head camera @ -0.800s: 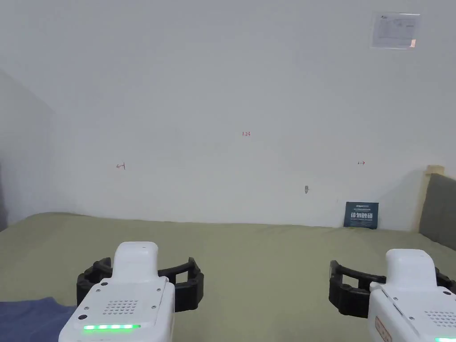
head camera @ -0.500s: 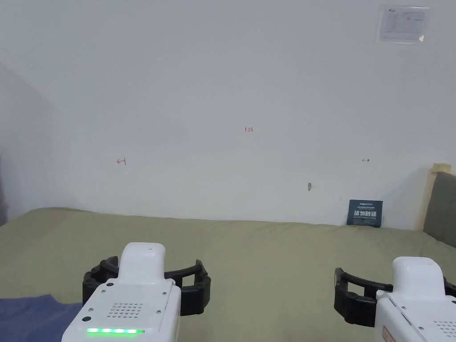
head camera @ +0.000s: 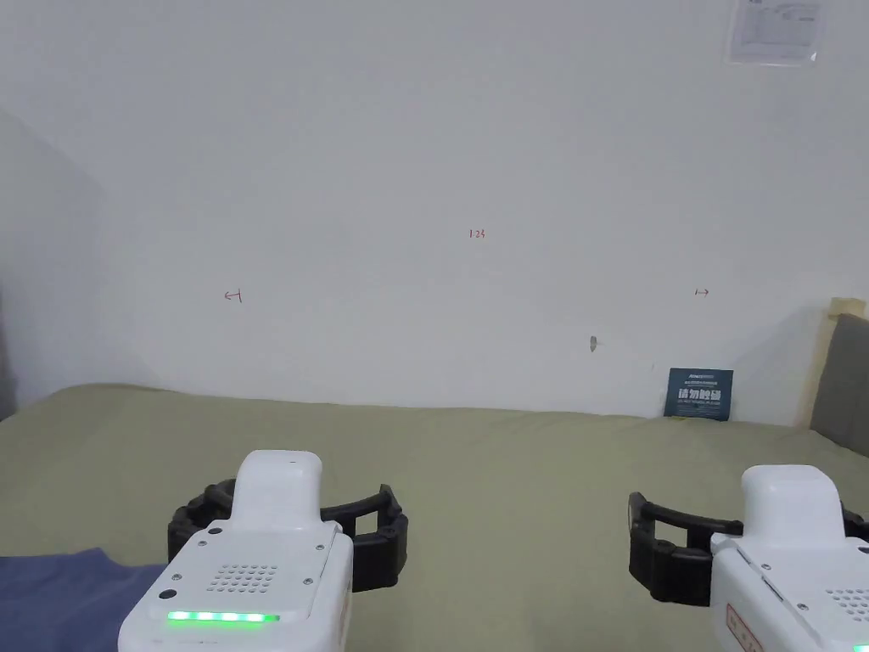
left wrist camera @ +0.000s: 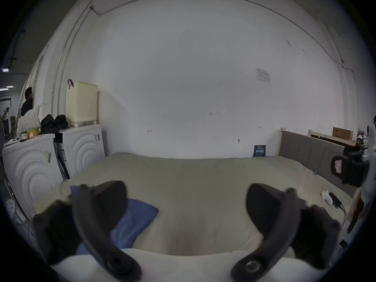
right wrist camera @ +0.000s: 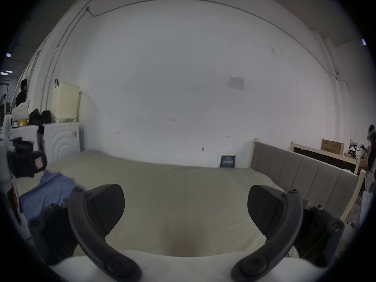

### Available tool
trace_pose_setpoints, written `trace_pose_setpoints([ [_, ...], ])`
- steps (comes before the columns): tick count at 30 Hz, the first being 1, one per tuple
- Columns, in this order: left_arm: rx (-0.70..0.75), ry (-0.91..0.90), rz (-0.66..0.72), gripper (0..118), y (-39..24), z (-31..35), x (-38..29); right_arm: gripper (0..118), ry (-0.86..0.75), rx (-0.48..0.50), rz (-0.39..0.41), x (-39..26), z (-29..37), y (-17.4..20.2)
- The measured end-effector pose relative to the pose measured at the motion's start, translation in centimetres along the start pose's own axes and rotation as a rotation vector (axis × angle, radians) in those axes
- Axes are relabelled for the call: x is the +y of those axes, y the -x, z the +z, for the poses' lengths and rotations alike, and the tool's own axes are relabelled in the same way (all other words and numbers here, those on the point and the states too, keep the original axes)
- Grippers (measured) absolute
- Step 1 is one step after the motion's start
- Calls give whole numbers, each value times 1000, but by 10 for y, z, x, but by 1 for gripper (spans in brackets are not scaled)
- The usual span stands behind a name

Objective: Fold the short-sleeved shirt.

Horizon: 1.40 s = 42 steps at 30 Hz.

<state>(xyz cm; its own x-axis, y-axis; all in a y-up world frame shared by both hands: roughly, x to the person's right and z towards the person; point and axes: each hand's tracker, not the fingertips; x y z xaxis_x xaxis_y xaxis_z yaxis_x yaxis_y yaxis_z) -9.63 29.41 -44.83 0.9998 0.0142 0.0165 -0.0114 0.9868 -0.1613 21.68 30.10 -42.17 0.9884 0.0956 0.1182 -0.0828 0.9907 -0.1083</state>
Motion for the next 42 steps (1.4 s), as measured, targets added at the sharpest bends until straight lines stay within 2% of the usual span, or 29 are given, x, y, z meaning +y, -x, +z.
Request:
trace_pose_setpoints([
  [1,7,-4,-5,62,-1,3,-2,110,46,29,22,-2,1,1],
  [2,19,-10,-19,4,-4,6,-5,79,74,61,42,-6,2,2],
  [3,76,3,-57,0,-6,6,-8,22,57,52,45,-11,5,3],
  [4,103,-15,-58,0,-6,10,-13,1,63,12,61,-16,5,6],
  [5,56,-19,-33,0,-2,13,-17,1,47,-34,81,-29,9,7],
  [7,39,8,-7,0,2,17,-20,1,104,59,27,-44,12,2],
  [8,51,16,-11,0,5,19,-23,1,116,56,17,-50,12,2],
  [11,86,32,-7,0,23,31,-22,1,114,64,52,-46,11,23],
  [13,128,24,-13,0,41,44,-19,1,91,137,15,-33,12,45],
  [16,239,-11,-47,0,75,76,-15,1,62,240,30,-27,9,86],
  [19,379,-1,-63,0,113,111,-12,1,30,382,21,-11,15,140],
  [24,539,-1,29,0,173,167,-20,1,15,605,24,0,27,218],
  [26,612,30,28,0,188,183,-26,1,16,662,52,4,34,240],
  [28,618,41,47,0,200,192,-33,1,22,711,53,1,37,253],
  [32,668,117,43,0,215,186,-46,1,28,716,57,0,35,259],
  [37,544,194,82,0,229,142,-47,1,67,691,66,-10,14,229],
  [42,321,332,112,0,258,28,-23,1,135,554,89,-23,-20,184],
])
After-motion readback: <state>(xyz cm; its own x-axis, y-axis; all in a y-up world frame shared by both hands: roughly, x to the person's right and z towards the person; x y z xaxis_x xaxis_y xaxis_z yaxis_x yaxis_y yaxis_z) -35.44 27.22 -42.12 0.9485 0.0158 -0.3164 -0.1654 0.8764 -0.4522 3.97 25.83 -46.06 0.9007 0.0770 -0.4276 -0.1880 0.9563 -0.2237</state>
